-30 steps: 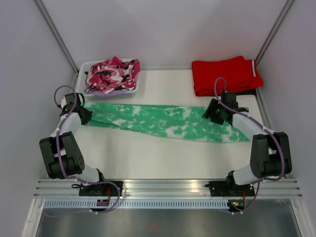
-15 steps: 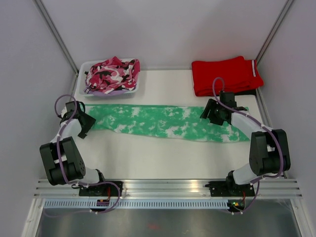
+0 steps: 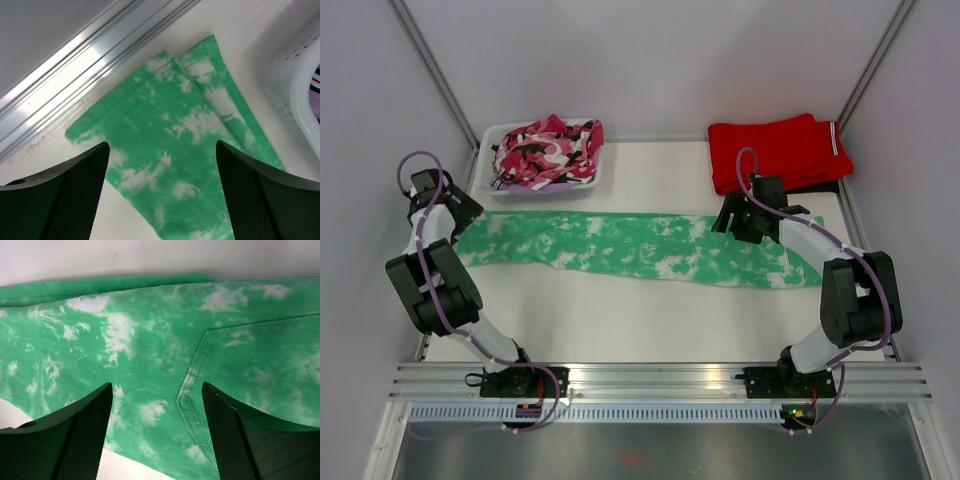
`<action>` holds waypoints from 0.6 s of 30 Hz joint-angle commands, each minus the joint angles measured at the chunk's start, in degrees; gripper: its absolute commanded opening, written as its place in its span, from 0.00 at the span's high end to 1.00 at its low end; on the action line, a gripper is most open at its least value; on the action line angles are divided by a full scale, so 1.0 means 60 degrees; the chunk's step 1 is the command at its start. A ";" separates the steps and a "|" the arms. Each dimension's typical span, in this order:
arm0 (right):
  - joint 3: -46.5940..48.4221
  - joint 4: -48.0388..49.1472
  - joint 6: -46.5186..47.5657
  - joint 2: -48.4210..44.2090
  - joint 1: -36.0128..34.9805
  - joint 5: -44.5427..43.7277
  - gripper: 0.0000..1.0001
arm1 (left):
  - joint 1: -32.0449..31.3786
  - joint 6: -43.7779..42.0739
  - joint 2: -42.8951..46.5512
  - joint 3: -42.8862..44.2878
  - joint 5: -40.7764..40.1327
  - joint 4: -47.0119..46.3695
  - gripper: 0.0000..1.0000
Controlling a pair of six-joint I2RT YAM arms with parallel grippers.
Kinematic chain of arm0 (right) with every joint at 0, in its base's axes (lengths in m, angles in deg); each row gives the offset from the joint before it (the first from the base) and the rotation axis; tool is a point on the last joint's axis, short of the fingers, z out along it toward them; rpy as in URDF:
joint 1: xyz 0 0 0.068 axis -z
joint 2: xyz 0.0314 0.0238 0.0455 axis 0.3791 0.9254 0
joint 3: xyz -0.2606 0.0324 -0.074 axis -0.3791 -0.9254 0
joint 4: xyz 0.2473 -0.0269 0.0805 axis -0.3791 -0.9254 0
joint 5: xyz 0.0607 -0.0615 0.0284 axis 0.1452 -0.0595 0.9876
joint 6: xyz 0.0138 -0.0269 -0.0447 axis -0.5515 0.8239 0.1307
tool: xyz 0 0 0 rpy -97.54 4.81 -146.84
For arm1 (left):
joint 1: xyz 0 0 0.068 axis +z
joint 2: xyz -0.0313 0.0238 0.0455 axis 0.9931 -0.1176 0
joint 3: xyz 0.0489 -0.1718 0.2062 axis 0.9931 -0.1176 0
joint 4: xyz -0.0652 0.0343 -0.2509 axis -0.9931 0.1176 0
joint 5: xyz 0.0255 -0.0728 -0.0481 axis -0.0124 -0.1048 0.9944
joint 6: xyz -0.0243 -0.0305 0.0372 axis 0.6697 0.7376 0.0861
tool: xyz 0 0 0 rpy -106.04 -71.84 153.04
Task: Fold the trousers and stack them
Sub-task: Fold the trousers
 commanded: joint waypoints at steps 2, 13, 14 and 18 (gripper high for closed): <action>0.0407 -0.0100 0.0139 0.0384 -0.0058 -0.0054 0.21 | -0.0048 -0.2187 -0.0712 0.0339 0.0600 -0.0782 0.09; 0.1841 -0.1901 0.0343 0.1338 -0.0073 -0.0390 0.19 | 0.0011 -0.5279 -0.1664 -0.0189 0.0233 -0.2892 0.08; 0.2075 -0.1990 0.0417 0.1323 -0.0058 -0.0522 0.18 | -0.0004 -0.5294 -0.1868 -0.0218 0.0220 -0.2952 0.08; 0.2428 -0.2401 0.0637 0.1264 -0.0058 -0.1080 0.17 | 0.0026 -0.5411 -0.2527 0.0059 0.0906 -0.2631 0.11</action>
